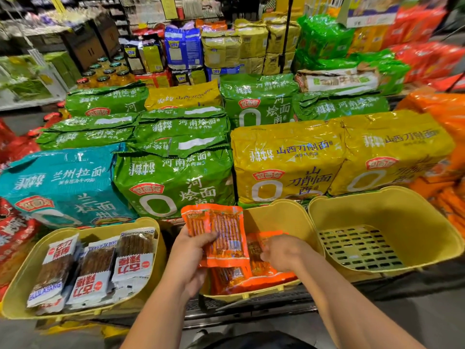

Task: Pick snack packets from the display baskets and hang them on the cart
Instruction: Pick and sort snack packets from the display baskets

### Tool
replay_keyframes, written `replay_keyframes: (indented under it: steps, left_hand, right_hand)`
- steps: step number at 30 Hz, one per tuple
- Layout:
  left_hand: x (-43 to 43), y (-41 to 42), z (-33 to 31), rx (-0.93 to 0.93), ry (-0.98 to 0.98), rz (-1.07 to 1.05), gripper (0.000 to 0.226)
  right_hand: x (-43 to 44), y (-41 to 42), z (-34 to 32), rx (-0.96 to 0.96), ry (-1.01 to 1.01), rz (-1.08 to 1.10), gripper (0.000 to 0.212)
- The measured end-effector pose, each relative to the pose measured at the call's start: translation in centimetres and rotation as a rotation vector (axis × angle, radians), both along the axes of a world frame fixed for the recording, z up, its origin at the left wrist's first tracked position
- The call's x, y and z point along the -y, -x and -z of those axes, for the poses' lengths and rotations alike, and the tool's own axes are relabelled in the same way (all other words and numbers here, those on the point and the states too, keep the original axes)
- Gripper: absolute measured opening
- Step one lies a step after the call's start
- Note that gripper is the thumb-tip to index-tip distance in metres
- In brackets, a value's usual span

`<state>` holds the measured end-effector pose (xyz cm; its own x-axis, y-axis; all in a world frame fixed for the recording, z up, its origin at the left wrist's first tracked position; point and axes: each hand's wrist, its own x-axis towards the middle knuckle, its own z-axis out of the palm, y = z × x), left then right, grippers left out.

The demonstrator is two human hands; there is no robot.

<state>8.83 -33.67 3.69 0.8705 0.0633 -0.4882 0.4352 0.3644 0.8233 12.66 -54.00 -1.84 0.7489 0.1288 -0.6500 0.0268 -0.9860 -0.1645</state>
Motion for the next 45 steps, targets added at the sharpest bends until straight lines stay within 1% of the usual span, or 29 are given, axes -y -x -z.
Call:
replay_keyframes:
  steps: [1,2,3,4,5,6,7,8,9,10,11,12,13,14,15,17,20,22,24,27,29,31,33,35,37,41,42,45]
  left_hand:
    - [0.2,-0.1,0.0,0.002,-0.007,0.010,0.032]
    - [0.3,-0.2,0.0,0.002,-0.014,0.018,0.033]
    - [0.4,-0.4,0.1,0.001,-0.022,0.022,0.034]
    - [0.6,-0.6,0.3,0.002,-0.033,0.022,0.034]
    - [0.8,-0.8,0.6,0.005,-0.051,0.025,0.034]
    - [1.1,-0.9,0.8,0.007,-0.065,0.031,0.033]
    - [1.5,-1.1,0.9,0.008,-0.081,0.041,0.032]
    - [1.8,-1.2,1.1,0.005,-0.098,0.050,0.029]
    - [2.1,-1.4,1.2,-0.005,-0.135,0.064,0.024]
    - [2.2,-1.5,1.5,-0.029,-0.185,0.073,0.019]
    - [2.1,-1.7,1.8,-0.060,-0.253,0.085,0.016]
    - [2.0,-2.0,2.0,-0.082,-0.347,0.120,0.014]
    - [1.8,-2.4,2.4,-0.108,-0.479,0.197,0.020]
    - [1.5,-2.9,2.9,-0.123,-0.623,0.288,0.034]
    - [1.2,-3.4,3.4,-0.135,-0.729,0.353,0.045]
    - [1.0,-3.8,3.6,-0.157,-0.860,0.439,0.057]
    - [1.4,-3.8,3.9,-0.119,-1.051,0.528,0.068]
    - [1.5,-3.6,4.3,-0.092,-1.201,0.614,0.073]
    - [1.6,-3.5,4.5,-0.068,-1.358,0.726,0.072]
    - [2.3,-3.2,4.4,-0.029,-1.562,0.897,0.053]
    - [2.6,-3.2,5.3,0.015,-1.611,0.995,0.043]
    - [2.7,-3.1,6.1,0.015,-1.621,1.131,0.038]
    - [2.8,-3.0,6.7,-0.033,-1.635,1.286,0.044]
    - [3.1,-2.9,6.9,-0.075,-1.708,1.382,0.052]
    - [3.3,-2.7,6.7,-0.078,-1.785,1.401,0.055]
    - [3.1,-2.1,5.3,-0.133,-1.870,1.495,0.052]
    - [3.1,-1.9,5.0,-0.098,-1.877,1.468,0.051]
    - [2.6,-2.1,4.0,0.047,-1.838,1.243,0.039]
  right_hand:
    - [0.2,0.0,-0.3,0.044,-0.024,0.060,0.053]
    - [0.2,0.0,-0.6,0.105,-0.109,0.149,0.057]
    - [0.3,0.0,-0.9,0.141,-0.275,0.277,0.060]
    - [0.1,0.1,-1.4,0.110,-0.517,0.451,0.061]
    - [-0.3,0.3,-1.9,-0.007,-0.794,0.626,0.059]
    - [-0.7,0.5,-2.6,-0.121,-1.024,0.730,0.052]
    - [-0.9,0.7,-2.8,-0.184,-1.191,0.780,0.040]
    - [-0.8,0.9,-3.2,-0.178,-1.265,0.798,0.025]
    - [-0.4,1.0,-3.2,-0.091,-1.230,0.810,0.013]
    - [0.2,0.9,-3.1,0.028,-1.107,0.800,0.009]
    - [1.0,0.5,-2.6,0.137,-0.931,0.760,0.011]
    - [1.8,0.1,-2.1,0.205,-0.748,0.703,0.016]
    - [2.5,-0.2,-1.6,0.228,-0.584,0.629,0.019]
    - [2.7,-0.4,-1.3,0.222,-0.455,0.544,0.024]
    - [2.4,-0.5,-1.1,0.203,-0.369,0.463,0.033]
    - [1.2,-0.5,-0.5,0.188,-0.260,0.369,0.047]
    - [0.3,-0.3,0.1,0.219,-0.110,0.272,0.054]
    - [0.5,-0.5,0.2,0.192,-0.104,0.184,0.057]
    - [0.5,-0.7,-0.1,0.118,-0.136,0.083,0.054]
    - [-0.2,-0.7,0.1,0.000,-0.118,-0.029,0.047]
    - [-0.4,-0.6,0.5,-0.066,-0.086,-0.074,0.047]
    - [-0.3,-0.6,0.3,-0.052,-0.129,-0.079,0.049]
    - [-0.1,-0.7,-0.1,-0.022,-0.189,-0.074,0.049]
    - [-0.1,-0.8,0.0,-0.048,-0.141,-0.106,0.046]
    - [-0.3,-0.6,-0.1,-0.077,-0.082,-0.117,0.044]
    - [-0.4,-0.5,-1.0,-0.079,-0.061,-0.119,0.047]
    - [-0.3,-0.5,-1.1,-0.089,-0.061,-0.137,0.050]
    - [-0.3,-0.4,-1.5,-0.144,-0.058,-0.196,0.057]
